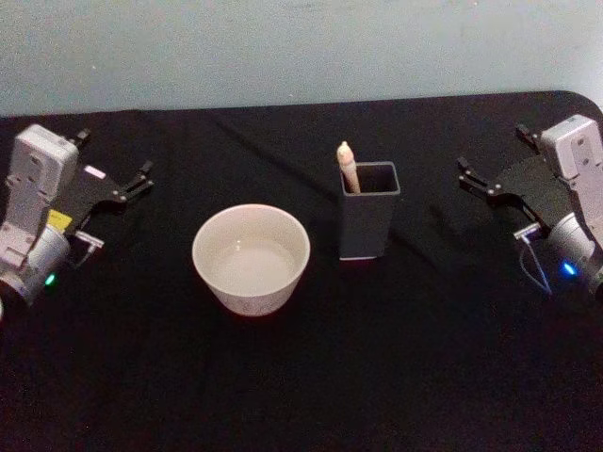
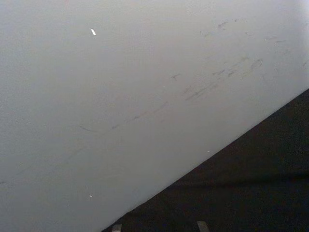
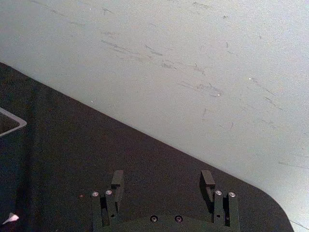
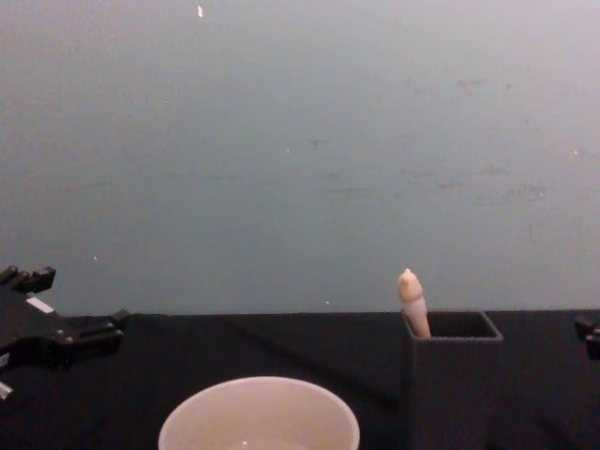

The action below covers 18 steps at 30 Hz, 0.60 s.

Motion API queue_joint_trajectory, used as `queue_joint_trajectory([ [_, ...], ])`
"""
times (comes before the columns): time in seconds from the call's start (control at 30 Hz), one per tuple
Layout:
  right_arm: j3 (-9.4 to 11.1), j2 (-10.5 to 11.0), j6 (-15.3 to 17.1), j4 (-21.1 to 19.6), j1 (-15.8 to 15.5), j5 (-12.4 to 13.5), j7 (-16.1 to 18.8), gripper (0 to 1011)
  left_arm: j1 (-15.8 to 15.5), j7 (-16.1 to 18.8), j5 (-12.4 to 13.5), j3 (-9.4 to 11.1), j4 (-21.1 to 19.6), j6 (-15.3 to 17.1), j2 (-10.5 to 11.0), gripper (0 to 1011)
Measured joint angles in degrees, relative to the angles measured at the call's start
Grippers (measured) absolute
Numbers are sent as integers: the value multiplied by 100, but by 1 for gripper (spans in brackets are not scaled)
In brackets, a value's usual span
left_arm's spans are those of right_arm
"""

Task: Pick up the stirring spoon with one hand, stir inside the cup, then place it back in its original position.

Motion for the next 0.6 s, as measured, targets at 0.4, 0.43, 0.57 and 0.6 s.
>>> queue_joint_trajectory([
  [0.4,0,3,0,0,0,0,0,1003,0,0,0,0,0,0,0,1001],
  [0.43,0,3,0,0,0,0,0,1002,0,0,0,0,0,0,0,1001],
  [0.57,0,3,0,0,0,0,0,1002,0,0,0,0,0,0,0,1001],
  [0.6,0,3,0,0,0,0,0,1003,0,0,0,0,0,0,0,1001],
])
